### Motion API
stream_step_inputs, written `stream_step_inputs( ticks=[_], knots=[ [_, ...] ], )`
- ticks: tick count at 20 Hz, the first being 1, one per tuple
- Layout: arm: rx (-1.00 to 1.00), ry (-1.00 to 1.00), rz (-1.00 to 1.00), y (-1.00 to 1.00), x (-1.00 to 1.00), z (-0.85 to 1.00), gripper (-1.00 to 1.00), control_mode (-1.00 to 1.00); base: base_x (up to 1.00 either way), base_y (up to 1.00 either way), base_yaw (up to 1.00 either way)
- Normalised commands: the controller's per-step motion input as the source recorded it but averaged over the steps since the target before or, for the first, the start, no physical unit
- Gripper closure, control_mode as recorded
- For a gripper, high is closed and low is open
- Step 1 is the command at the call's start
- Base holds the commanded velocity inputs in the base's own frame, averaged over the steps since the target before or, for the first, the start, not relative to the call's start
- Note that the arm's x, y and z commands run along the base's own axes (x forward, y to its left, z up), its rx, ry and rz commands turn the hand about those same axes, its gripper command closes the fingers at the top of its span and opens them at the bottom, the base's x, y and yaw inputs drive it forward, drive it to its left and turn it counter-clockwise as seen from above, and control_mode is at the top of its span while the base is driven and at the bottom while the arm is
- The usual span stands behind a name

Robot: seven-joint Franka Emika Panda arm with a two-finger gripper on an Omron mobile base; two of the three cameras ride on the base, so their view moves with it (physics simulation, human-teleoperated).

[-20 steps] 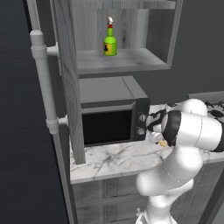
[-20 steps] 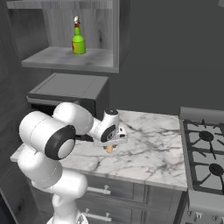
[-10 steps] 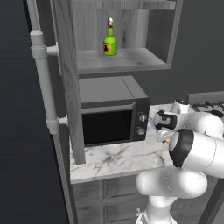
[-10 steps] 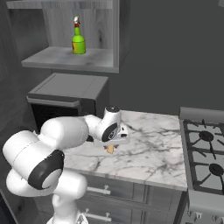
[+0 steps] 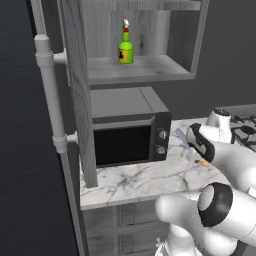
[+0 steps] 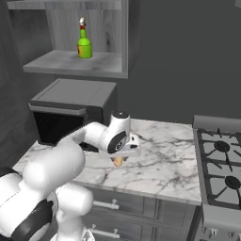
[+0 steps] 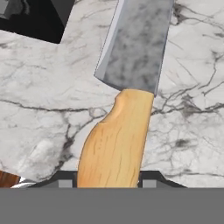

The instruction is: Move the cutting board and knife to the sink. Then move spray from the cabinet to the counter.

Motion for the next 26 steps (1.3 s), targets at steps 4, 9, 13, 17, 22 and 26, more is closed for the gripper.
stream_step_inputs(
  ticks=[4,9,13,17,22,26],
  knots=[
    [0.0,-0.06,-0.04,-0.03,-0.57,0.44,1.0,-1.0,0.0,0.0,0.0],
    [0.0,-0.1,-0.02,-0.02,-0.55,0.4,1.0,-1.0,0.0,0.0,0.0],
    [0.0,-0.05,-0.05,0.0,-0.49,0.42,1.0,-1.0,0.0,0.0,0.0],
    [0.0,0.0,-0.06,0.0,-0.4,0.39,1.0,-1.0,0.0,0.0,0.0],
    [0.0,0.05,-0.08,0.0,-0.32,0.38,1.0,-1.0,0.0,0.0,0.0],
    [0.0,0.12,-0.03,-0.04,-0.33,0.27,1.0,-1.0,0.0,0.0,0.0]
  ],
)
